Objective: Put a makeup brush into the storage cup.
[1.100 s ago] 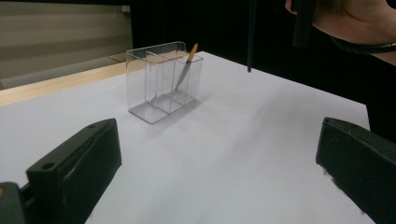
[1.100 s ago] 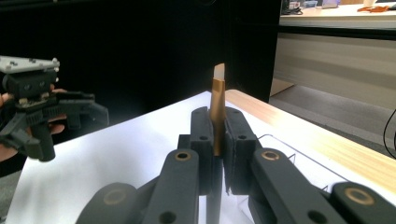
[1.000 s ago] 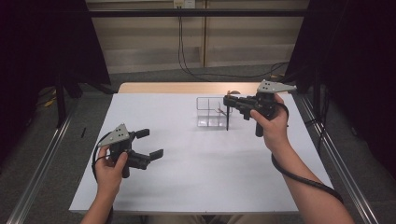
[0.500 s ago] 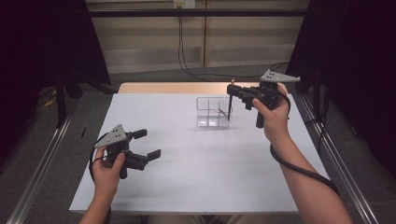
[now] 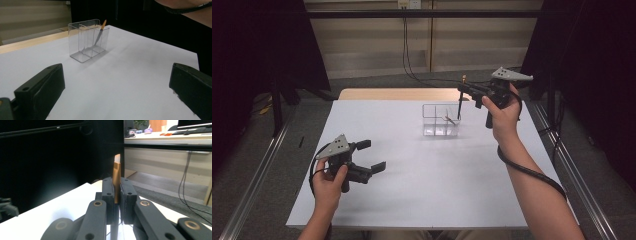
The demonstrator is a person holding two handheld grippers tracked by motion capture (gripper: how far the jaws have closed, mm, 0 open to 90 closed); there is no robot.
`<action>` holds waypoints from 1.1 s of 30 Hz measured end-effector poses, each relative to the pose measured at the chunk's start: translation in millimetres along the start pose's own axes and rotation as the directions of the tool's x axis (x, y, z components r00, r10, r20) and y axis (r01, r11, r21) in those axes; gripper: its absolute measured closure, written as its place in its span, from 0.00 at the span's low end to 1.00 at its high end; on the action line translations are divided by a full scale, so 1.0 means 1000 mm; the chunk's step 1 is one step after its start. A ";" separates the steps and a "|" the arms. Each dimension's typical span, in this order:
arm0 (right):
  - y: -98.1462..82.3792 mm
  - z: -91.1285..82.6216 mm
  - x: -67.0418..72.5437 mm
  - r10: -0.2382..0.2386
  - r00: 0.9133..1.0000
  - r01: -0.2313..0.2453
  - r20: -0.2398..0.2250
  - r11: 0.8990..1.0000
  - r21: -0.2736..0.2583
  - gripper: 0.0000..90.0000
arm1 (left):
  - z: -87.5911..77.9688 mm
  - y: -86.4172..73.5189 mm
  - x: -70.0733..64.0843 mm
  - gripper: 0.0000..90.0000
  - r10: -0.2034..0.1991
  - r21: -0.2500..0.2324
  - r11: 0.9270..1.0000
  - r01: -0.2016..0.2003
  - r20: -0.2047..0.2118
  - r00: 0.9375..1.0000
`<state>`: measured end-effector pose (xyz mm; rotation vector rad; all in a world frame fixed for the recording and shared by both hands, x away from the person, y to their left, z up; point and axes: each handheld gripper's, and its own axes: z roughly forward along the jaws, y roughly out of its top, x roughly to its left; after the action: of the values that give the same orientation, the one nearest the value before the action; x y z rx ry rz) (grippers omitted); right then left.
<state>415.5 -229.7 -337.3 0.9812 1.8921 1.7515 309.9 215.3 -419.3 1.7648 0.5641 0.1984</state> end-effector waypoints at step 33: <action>-0.007 0.030 -0.018 -0.001 0.994 -0.002 0.105 1.000 0.027 0.93 | 0.003 -0.001 0.000 0.00 0.008 0.012 1.000 -0.008 0.010 1.000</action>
<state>447.0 -221.7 -351.6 1.0623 1.8541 1.6452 310.9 212.9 -421.5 1.7785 0.5522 0.1918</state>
